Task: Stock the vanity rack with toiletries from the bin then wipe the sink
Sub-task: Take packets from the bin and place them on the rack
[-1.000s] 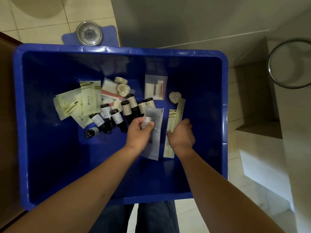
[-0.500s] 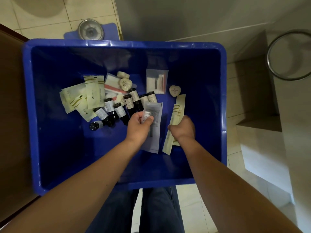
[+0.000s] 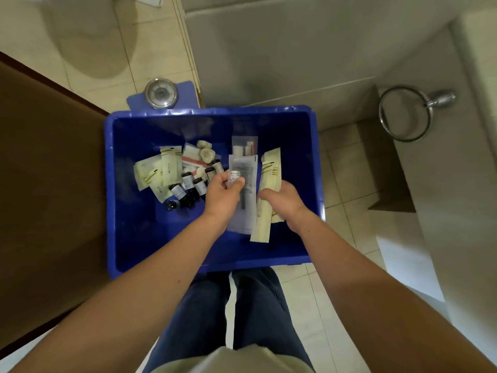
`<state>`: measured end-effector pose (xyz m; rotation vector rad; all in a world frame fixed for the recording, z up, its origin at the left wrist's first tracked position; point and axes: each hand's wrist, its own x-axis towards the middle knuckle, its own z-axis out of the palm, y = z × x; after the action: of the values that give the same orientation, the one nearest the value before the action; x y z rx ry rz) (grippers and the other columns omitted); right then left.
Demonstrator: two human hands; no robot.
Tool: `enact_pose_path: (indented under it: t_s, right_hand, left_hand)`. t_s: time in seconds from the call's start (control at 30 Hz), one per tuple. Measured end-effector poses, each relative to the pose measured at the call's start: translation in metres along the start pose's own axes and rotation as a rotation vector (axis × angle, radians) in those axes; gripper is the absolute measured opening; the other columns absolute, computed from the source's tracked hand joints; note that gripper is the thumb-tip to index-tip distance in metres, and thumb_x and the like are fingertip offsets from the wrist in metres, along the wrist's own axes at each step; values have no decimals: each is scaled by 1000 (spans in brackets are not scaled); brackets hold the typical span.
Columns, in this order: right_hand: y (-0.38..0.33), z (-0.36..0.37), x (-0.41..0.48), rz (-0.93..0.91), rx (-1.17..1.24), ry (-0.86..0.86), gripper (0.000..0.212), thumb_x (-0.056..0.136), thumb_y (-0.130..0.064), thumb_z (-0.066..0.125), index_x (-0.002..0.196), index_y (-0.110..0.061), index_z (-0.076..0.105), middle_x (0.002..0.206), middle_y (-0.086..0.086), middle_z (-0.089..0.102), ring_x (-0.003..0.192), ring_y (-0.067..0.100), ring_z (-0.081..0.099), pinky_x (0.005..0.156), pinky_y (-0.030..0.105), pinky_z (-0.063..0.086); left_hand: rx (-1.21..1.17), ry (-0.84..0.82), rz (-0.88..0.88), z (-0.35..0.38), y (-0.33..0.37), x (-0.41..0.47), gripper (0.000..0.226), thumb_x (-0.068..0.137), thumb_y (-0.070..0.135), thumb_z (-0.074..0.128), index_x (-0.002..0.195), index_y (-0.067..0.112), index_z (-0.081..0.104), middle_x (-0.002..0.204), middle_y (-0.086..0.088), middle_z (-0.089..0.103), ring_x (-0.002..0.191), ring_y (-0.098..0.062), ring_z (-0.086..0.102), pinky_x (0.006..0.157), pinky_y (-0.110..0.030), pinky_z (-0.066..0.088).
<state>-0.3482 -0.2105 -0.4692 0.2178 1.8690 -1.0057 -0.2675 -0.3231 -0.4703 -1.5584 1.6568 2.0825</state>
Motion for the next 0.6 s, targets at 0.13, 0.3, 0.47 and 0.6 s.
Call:
enact_pose_path:
  t_s: [0.13, 0.3, 0.47, 0.6]
  right_hand:
    - [-22, -7, -34, -11, 101, -76, 24, 94, -5, 49, 118, -5, 52, 88, 16, 67, 71, 24, 66, 61, 33, 57]
    - [-44, -22, -72, -59, 149, -133, 19, 99, -11, 47, 118, -9, 45, 79, 14, 60, 57, 22, 59, 54, 35, 56]
    - [-64, -39, -101, -173, 78, -166, 27, 100, -24, 50, 119, -6, 54, 81, 11, 66, 60, 19, 65, 57, 31, 58]
    - [-87, -50, -120, -211, 110, -162, 26, 100, -27, 49, 105, -3, 59, 71, 10, 63, 54, 20, 59, 55, 33, 56]
  left_hand:
    - [0, 16, 26, -6, 21, -25, 14, 96, 21, 57, 108, 21, 51, 86, 15, 52, 74, 4, 47, 53, 0, 39]
    - [-4, 37, 40, -8, 49, -54, 19, 95, 23, 58, 112, 16, 55, 93, 11, 57, 79, 3, 50, 62, -10, 37]
    - [-2, 31, 68, -1, 89, -80, 19, 94, 26, 60, 110, 16, 59, 94, 8, 62, 84, -6, 56, 66, -21, 42]
    - [1, 27, 125, 5, 122, -98, 24, 94, 25, 60, 113, 10, 61, 106, -3, 67, 95, -17, 62, 76, -27, 50]
